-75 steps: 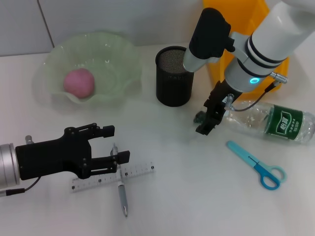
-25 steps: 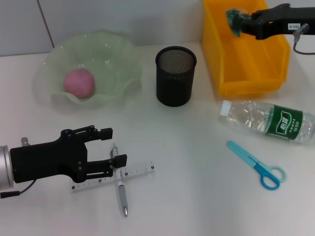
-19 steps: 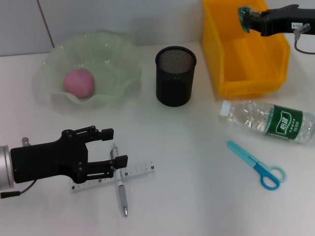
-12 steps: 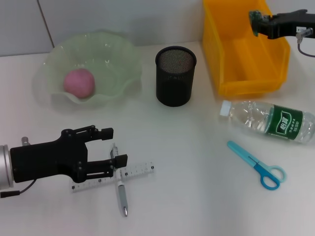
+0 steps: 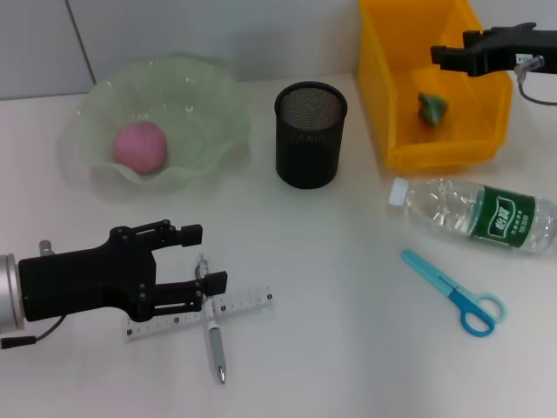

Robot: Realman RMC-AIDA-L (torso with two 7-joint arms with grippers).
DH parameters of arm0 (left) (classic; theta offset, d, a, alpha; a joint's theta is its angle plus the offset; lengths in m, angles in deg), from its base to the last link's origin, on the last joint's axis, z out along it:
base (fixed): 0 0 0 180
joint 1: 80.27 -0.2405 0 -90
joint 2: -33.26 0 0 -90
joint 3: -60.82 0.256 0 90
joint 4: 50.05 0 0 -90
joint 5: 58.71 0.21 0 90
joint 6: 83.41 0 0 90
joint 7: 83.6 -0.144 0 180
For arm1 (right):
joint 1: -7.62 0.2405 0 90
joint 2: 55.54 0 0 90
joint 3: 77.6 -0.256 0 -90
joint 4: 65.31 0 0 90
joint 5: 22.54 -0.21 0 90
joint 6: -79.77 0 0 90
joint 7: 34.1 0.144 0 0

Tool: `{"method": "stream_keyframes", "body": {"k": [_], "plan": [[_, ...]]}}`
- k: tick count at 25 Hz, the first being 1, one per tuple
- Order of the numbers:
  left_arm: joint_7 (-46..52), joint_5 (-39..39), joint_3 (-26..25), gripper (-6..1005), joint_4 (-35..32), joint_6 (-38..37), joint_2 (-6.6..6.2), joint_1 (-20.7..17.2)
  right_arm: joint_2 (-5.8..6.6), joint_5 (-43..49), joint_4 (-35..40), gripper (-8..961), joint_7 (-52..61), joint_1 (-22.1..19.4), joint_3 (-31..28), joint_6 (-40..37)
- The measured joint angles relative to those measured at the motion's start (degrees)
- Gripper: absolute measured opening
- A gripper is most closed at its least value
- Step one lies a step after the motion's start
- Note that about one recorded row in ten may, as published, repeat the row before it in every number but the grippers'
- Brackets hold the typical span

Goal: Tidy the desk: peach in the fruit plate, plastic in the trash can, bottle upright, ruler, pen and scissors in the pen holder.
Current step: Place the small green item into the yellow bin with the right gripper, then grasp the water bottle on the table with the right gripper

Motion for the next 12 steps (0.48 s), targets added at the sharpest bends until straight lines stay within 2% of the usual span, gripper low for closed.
{"method": "stream_keyframes", "body": {"k": [4, 9, 10, 11, 12], "plan": [[0.0, 0.0, -0.4, 806, 0.0, -0.1, 0.03, -0.1, 0.0, 0.3, 0.1, 563, 0.0, 0.1, 0.1, -0.7], [0.0, 0.0, -0.7, 806, 0.0, -0.1, 0.08, -0.3, 0.22, 0.4, 2.5, 694, 1.4, -0.3, -0.1, -6.2], [0.0, 0.0, -0.7, 806, 0.0, -0.1, 0.13, -0.4, 0.7, 0.5, 4.1, 721, 3.0, -0.5, -0.3, -9.9], [0.0, 0.0, -0.7, 806, 0.0, -0.1, 0.13, -0.4, 0.7, 0.5, 4.1, 747, 3.0, -0.5, -0.3, -9.9], [0.0, 0.0, -0.7, 806, 0.0, -0.1, 0.14, -0.4, 1.61, 0.8, 5.2, 773, 4.2, -0.7, -0.4, -14.4]]}}
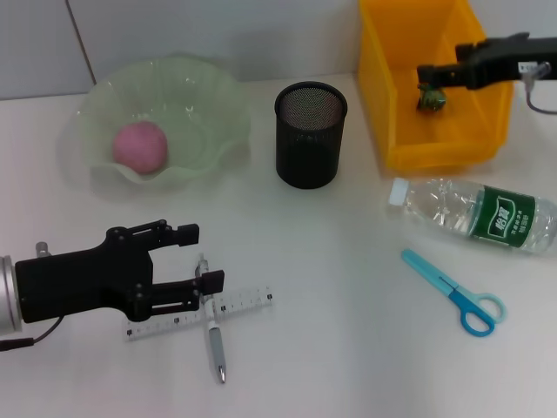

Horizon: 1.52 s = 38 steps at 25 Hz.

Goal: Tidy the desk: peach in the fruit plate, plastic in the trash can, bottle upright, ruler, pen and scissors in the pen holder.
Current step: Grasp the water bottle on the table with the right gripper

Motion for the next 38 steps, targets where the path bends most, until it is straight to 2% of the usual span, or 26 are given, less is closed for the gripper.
{"method": "stream_keyframes", "body": {"k": [1, 2, 3, 4, 5, 6, 8, 9, 13, 18, 24, 28, 36, 38], "plan": [[0.0, 0.0, 0.0, 806, 0.0, 0.0, 0.09, -0.1, 0.53, 0.3, 0.5, 773, 0.2, 0.0, 0.1, -2.6], [0.0, 0.0, 0.0, 806, 0.0, 0.0, 0.09, -0.1, 0.53, 0.3, 0.5, 772, 0.2, 0.0, 0.1, -2.6], [0.0, 0.0, 0.0, 806, 0.0, 0.0, 0.11, -0.1, 1.47, 1.7, 1.7, 772, 0.5, 0.3, -0.1, -8.9], [0.0, 0.0, 0.0, 806, 0.0, 0.0, 0.11, -0.1, 1.47, 1.7, 1.7, 772, 0.5, 0.3, -0.1, -8.9], [0.0, 0.0, 0.0, 805, 0.0, -0.1, 0.13, -0.1, 2.15, 4.6, 3.4, 772, 0.9, 0.9, -0.9, -14.8], [0.0, 0.0, 0.0, 805, 0.0, -0.1, 0.13, -0.1, 2.15, 4.6, 3.4, 772, 0.9, 0.9, -0.9, -14.8], [0.0, 0.0, 0.0, 805, 0.0, -0.1, 0.13, -0.2, 3.08, 9.9, 6.0, 771, 0.5, 2.2, -2.2, -22.2], [0.0, 0.0, 0.0, 805, 0.0, -0.1, 0.13, -0.2, 3.08, 9.9, 6.0, 771, 0.5, 2.2, -2.2, -22.2], [0.2, 0.0, -0.3, 805, 0.0, -0.2, 0.17, -0.2, 4.86, 18.1, 6.8, 770, -0.8, 5.5, -2.8, -30.8], [0.7, 0.0, -0.7, 805, 0.0, -0.4, 0.21, -0.1, 5.62, 24.9, 3.5, 769, -1.6, 9.2, -1.9, -31.9], [1.4, 0.0, -1.0, 805, 0.0, -0.4, 0.3, 0.1, 5.59, 29.2, 0.3, 768, -2.9, 11.0, 2.2, -31.8], [1.5, 0.0, -1.5, 805, 0.0, -0.6, 0.33, 0.3, 4.97, 33.2, -1.1, 768, -3.1, 11.6, 5.3, -30.1], [1.6, 0.0, -2.1, 805, 0.0, -0.7, 0.39, 0.1, 4.82, 35.7, -2.0, 769, -3.1, 11.8, 6.5, -27.8], [1.6, 0.0, -2.1, 805, 0.0, -0.7, 0.39, 0.1, 4.4, 36.9, -2.4, 769, -3.1, 11.8, 7.6, -26.9]]}}
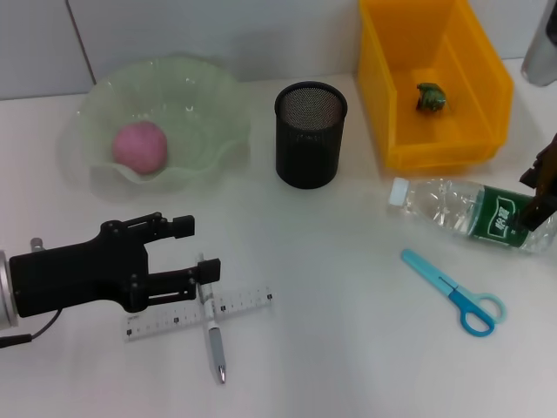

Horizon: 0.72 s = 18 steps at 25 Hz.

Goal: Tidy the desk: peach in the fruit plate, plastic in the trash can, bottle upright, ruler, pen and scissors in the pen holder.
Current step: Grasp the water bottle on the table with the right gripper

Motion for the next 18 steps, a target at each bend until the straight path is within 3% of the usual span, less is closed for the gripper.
{"method": "stream_keyframes", "body": {"k": [18], "plan": [[0.4, 0.0, -0.1, 805, 0.0, -0.1, 0.0, -0.2, -1.33, 1.8, -5.8, 770, 0.0, 0.6, 4.7, 6.5]]}}
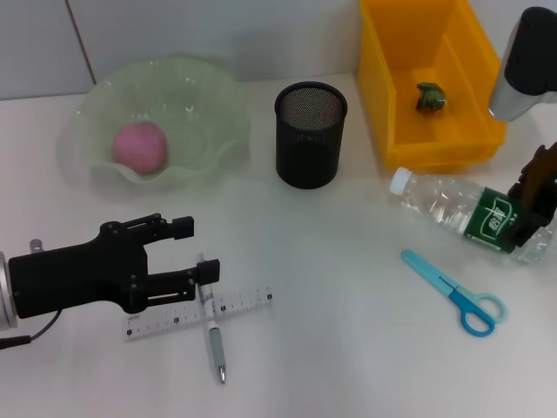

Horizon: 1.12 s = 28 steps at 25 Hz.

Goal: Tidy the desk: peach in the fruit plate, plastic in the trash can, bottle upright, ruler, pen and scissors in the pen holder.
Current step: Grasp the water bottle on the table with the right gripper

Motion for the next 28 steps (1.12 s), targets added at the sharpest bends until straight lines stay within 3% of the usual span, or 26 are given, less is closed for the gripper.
{"method": "stream_keyframes", "body": {"k": [12, 28], "plan": [[0.0, 0.0, 0.0, 805, 0.0, -0.1, -0.14, 0.0, -1.49, 0.1, -2.9, 772, 0.0, -0.3, 0.4, 3.3], [0.0, 0.0, 0.0, 805, 0.0, -0.1, -0.48, 0.0, -2.42, 0.1, -4.1, 776, 0.2, -1.4, 0.3, 5.5]]}}
